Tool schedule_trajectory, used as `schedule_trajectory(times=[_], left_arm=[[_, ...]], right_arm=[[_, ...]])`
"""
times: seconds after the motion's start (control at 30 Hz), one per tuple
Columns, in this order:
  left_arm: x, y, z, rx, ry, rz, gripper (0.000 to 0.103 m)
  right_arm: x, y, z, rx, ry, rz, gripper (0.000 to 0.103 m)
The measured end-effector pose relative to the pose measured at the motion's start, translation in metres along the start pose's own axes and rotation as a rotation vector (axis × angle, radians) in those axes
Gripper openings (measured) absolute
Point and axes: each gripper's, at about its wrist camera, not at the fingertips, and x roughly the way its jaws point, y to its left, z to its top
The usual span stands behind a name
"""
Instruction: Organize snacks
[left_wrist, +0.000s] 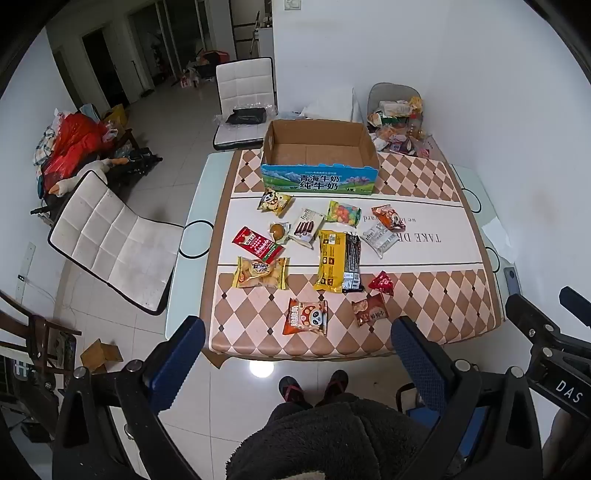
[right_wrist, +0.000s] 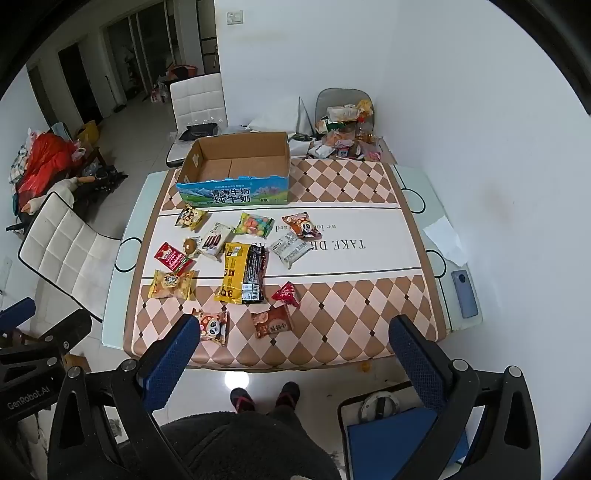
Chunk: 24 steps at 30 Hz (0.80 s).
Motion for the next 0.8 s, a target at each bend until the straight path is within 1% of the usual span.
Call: schedule_trajectory(times=[0.23,0.4,0.53,0.6,0.67,0.8], left_arm=[[0.001,0.0,0.0,0.001,0.004,0.007,0.103],[-0.001,0.001,0.0,0.004,0.001,0.009,0.103],[0.0,0.0,0.0,0.008,0.003,0.009,0.103],[0.0,0.0,0.0,0.006,0.005,0.006,0.103],[0.003,0.001,-0.008,0.013,0.006,0.008,0.103],[0.007,-0.001,-0.006,0.013,0.004,0.01,0.103]], right_arm=[[0.008,0.004,-0.003,-0.005,0.028,0.028,0.103],[0.008,0.013,-0.001,-0.008,0.043,0.018,0.103],[0.008,0.022,-0.003,-0.01,0.034,0.01,0.103],[0.008,0.004,-0.003,0.01,0.039,0.03,0.103],[0.008,0.004,-0.003,0.01,0.04,0.03,0.103],[0.008,0.004,-0.003,0.008,0.037,0.031,0.103]])
